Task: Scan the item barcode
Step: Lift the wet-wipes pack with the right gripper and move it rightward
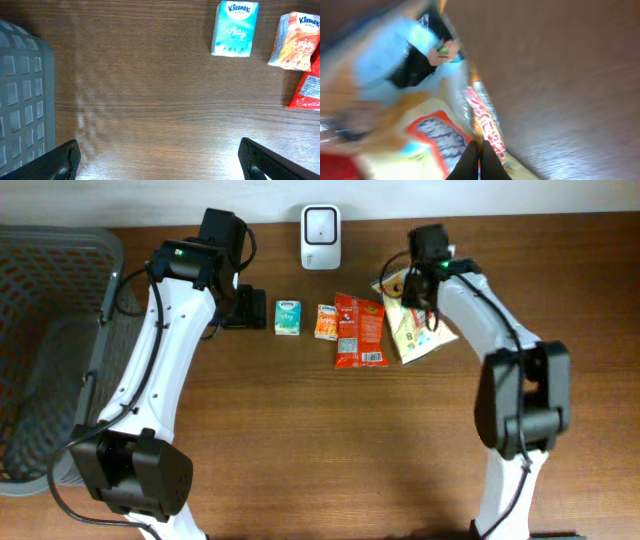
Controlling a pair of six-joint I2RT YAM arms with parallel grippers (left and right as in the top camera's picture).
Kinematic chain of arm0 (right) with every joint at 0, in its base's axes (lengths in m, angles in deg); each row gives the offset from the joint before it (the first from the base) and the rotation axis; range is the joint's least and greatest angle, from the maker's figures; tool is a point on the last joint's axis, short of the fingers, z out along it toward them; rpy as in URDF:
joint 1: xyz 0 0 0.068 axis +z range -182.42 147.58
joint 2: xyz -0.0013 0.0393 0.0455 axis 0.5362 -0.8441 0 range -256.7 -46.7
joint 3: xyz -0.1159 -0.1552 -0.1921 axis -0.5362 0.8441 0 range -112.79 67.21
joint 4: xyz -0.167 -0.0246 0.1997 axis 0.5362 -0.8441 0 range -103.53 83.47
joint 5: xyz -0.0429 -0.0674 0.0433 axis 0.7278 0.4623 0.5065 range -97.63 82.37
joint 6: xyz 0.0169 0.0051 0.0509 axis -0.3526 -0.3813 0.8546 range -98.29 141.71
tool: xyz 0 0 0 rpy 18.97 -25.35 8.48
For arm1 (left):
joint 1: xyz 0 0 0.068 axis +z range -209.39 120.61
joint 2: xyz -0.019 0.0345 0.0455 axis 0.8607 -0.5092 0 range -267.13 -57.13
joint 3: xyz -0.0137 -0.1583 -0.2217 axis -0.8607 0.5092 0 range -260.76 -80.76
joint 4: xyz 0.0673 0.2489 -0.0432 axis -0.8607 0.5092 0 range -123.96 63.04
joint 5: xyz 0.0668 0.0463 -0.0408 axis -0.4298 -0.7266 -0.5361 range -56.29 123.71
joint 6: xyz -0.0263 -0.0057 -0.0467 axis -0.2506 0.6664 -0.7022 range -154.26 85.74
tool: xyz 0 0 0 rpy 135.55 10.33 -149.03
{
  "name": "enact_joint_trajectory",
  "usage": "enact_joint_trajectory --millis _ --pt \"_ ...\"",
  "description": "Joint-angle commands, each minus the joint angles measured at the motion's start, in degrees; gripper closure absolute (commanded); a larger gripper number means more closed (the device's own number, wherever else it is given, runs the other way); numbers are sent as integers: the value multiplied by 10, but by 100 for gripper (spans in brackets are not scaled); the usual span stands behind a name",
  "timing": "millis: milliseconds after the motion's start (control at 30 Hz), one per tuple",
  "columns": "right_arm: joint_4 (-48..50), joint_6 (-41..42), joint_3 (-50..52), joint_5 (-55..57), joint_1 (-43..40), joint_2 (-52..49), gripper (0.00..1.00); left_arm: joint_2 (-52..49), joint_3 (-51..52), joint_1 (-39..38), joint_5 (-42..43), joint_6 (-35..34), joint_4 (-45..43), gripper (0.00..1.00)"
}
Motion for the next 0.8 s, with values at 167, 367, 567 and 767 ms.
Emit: enact_joint_trajectory --millis 167,367,567,767 --pt "-138 9 -27 59 -2 27 96 -1 1 3 2 -7 -1 1" --pt "-243 -100 -66 -101 1 115 1 -1 1 3 2 -7 -1 1" --pt "-226 -103 66 -59 64 104 2 -1 1 3 2 -7 -1 1" --pt "-47 -92 202 -8 90 104 1 -1 1 3 2 -7 -1 1"
